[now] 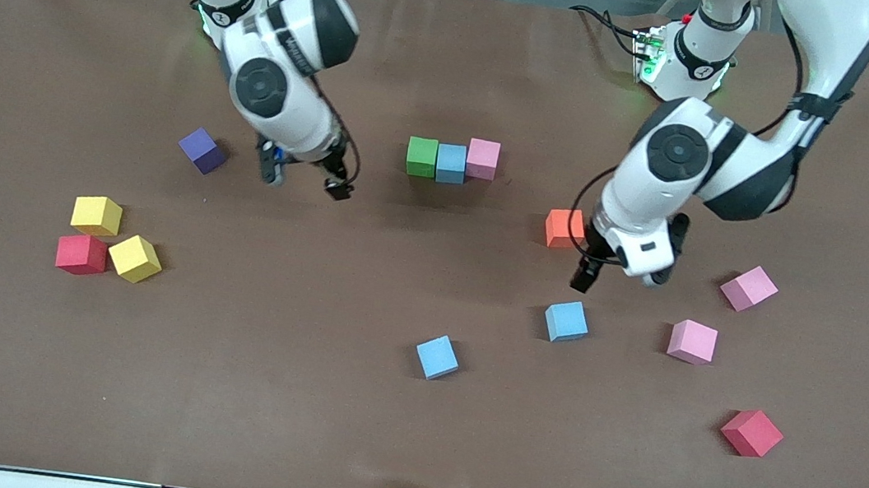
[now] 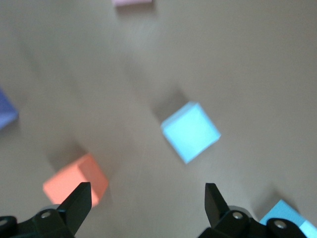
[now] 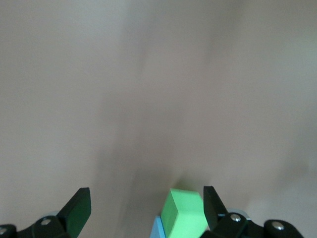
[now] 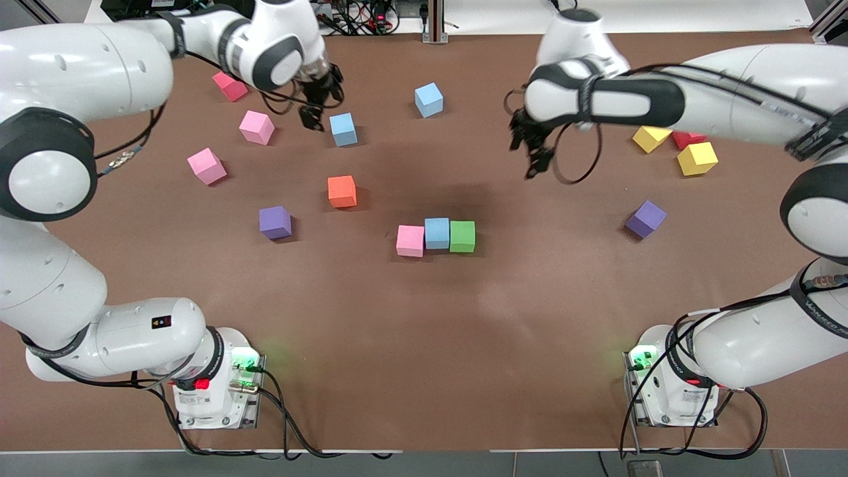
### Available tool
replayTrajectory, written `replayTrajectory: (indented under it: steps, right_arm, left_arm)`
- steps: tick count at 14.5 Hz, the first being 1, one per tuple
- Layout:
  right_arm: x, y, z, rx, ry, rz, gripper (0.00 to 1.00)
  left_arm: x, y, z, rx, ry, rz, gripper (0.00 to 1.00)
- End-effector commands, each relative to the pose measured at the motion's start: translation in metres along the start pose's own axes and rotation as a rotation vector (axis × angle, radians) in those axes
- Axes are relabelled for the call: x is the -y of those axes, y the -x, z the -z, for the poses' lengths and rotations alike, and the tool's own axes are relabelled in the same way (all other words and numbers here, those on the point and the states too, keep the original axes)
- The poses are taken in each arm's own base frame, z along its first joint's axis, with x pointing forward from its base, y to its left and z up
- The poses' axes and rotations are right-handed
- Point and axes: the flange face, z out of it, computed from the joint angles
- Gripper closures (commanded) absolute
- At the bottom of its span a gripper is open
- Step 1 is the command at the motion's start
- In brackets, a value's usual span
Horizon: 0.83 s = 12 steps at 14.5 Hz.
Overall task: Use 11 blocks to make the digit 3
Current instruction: 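Reach the left gripper to pink while the right gripper reaches yellow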
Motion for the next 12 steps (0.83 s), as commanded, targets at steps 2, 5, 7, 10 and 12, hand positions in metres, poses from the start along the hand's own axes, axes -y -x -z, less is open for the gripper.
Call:
replayTrajectory:
  steps: [2, 5, 7, 10, 12]
  right_arm:
    - [0.016, -0.086, 0.022, -0.017, -0.038, 0.236, 0.00]
    - [0.028, -0.157, 0.031, -0.035, -0.124, 0.268, 0.00]
    - [0.035, -0.204, 0.026, -0.080, -0.176, 0.390, 0.00]
    - [0.027, -0.261, 0.024, -0.104, -0.171, 0.653, 0.00]
    - [0.027, -0.263, 0.025, -0.108, -0.166, 0.713, 0.00]
  left_arm:
    - [-0.011, -0.047, 0.023, -0.044, 0.002, -0.117, 0.00]
    - [-0.003, -0.086, 0.029, -0.059, -0.048, -0.206, 0.00]
    - [0.001, -0.106, 0.029, -0.059, -0.060, -0.297, 0.00]
    - [0.005, -0.134, 0.032, -0.089, -0.079, -0.419, 0.00]
    - [0.011, -0.152, 0.032, -0.111, -0.109, -0.512, 0.00]
